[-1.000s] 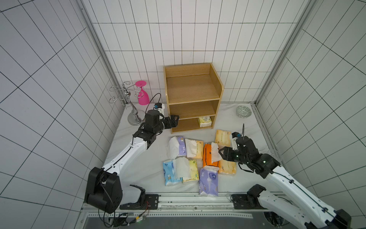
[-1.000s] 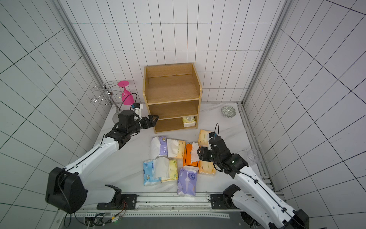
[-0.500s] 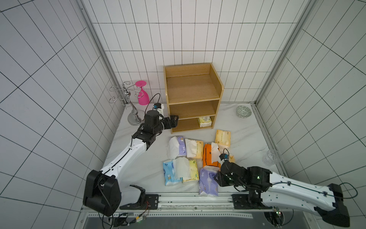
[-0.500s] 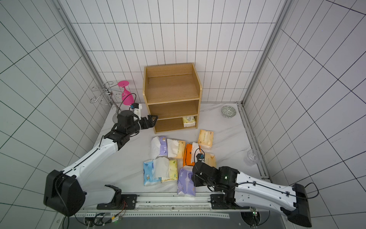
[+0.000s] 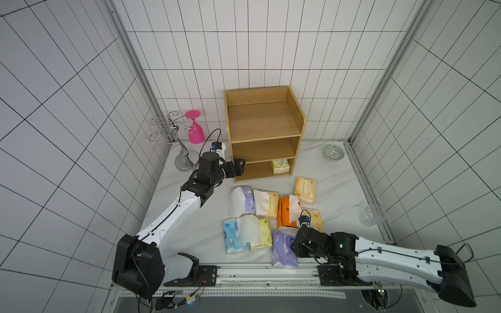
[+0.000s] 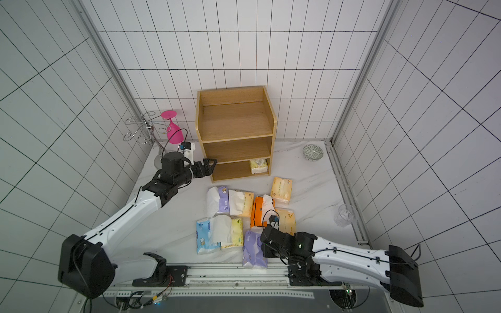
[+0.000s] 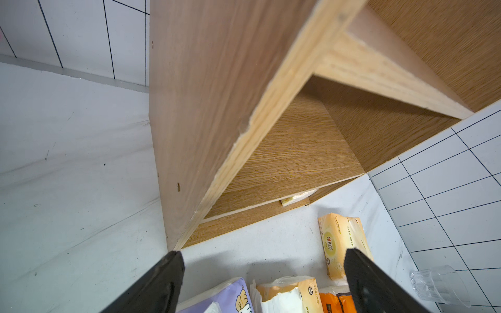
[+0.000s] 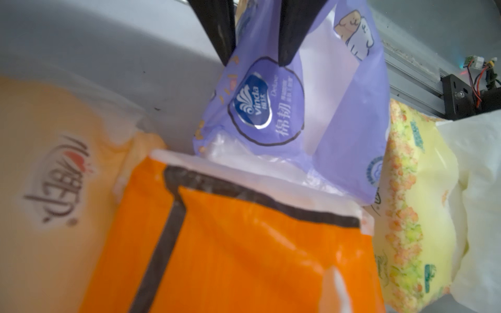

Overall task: Remove the tissue boxes from the shelf
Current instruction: Adjust the box of tissues at the center of the board.

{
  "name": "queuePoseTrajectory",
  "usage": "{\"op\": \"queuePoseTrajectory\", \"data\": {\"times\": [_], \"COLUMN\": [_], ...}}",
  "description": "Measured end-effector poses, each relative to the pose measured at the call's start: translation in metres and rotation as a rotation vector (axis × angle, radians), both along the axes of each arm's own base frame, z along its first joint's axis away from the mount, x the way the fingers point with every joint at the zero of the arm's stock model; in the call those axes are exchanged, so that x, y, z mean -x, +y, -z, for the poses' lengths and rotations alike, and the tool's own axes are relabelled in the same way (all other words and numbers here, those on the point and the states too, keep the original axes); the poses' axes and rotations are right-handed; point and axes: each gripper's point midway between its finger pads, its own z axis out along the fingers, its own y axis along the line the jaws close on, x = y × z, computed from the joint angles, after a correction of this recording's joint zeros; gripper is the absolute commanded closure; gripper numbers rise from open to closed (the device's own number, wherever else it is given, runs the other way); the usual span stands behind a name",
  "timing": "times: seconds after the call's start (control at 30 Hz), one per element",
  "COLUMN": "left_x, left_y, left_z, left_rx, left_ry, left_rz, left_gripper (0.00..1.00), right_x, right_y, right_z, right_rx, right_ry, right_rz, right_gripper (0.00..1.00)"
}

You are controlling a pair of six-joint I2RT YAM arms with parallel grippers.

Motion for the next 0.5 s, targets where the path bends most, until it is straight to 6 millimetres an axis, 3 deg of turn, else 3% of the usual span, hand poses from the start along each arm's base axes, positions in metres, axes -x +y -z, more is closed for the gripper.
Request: {"op": "queuePoseTrajectory", "data": {"times": [0.23, 0.5], "left_x": [0.001, -0.001], "left_y": [-0.002, -0.002], "left_z": [0.002, 0.012], "left_rx": [-0.002, -0.011], "left_ry": [0.003, 0.024], "left_rz": [0.005, 0.004], "left_gripper": [0.04, 0.04], "right_x": [-0.024, -0.043], "right_y": [0.006, 0.009], "right_z": [-0.001, 0.0], "right_rx": [-0.031, -0.042], "right_ry": [-0.044, -0.066], "right_rz": [0.061, 0.107], "right_gripper": [0.9, 0.9]}}
